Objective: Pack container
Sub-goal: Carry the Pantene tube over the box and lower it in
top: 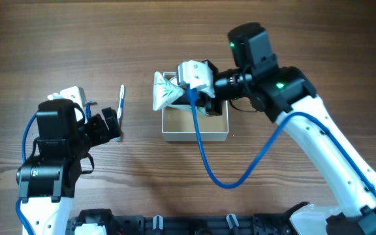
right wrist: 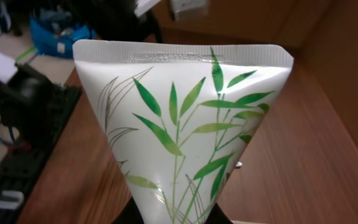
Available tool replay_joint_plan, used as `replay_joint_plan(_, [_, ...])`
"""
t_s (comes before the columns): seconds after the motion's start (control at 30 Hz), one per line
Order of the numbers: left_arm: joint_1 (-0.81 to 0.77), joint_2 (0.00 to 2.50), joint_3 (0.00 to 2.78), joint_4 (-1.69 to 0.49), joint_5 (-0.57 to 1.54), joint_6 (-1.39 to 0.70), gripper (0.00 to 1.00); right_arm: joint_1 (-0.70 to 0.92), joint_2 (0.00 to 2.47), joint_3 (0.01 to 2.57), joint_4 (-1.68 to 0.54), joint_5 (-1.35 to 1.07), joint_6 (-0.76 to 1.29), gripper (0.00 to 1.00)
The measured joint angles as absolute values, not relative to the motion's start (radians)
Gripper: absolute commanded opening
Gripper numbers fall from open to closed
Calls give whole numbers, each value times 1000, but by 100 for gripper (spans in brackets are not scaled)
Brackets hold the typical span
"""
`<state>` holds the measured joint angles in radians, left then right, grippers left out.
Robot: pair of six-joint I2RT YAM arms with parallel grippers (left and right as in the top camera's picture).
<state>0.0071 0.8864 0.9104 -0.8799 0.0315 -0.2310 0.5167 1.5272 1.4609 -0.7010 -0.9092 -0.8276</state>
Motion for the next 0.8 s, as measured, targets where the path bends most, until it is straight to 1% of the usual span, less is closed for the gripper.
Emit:
replay_joint_plan(0.1, [7,886,910,-880,31,-231,100,522,1573,1461,-654,-934,-885,4])
replay_joint_plan(0.13, [7,886,910,-879,31,-231,100,522,1573,1461,-609,-977,-892,4])
replay_joint_plan(0.23, [7,886,910,-882,31,-231,100,522,1573,1460,-536,-1066,-866,4])
replay_joint_plan(0.4, [7,886,910,-882,31,-231,100,520,1573,1461,-493,-1176,-828,4])
replay_joint_plan(0.47, [7,887,911,-882,31,-231,100,513,1573,1461,-442,-1209,-775,4])
replay_joint_plan(0.57, [7,886,911,-883,31,-231,100,477,1573,1460,-356,-1236,-630,4])
replay_joint_plan(0.7, [7,886,911,-883,31,-231,100,416,1573,1457,-338,-1253,-528,4])
replay_joint_plan(0.8, [7,886,911,-883,31,-231,100,376,1573,1376,-258,-1266,-460,4])
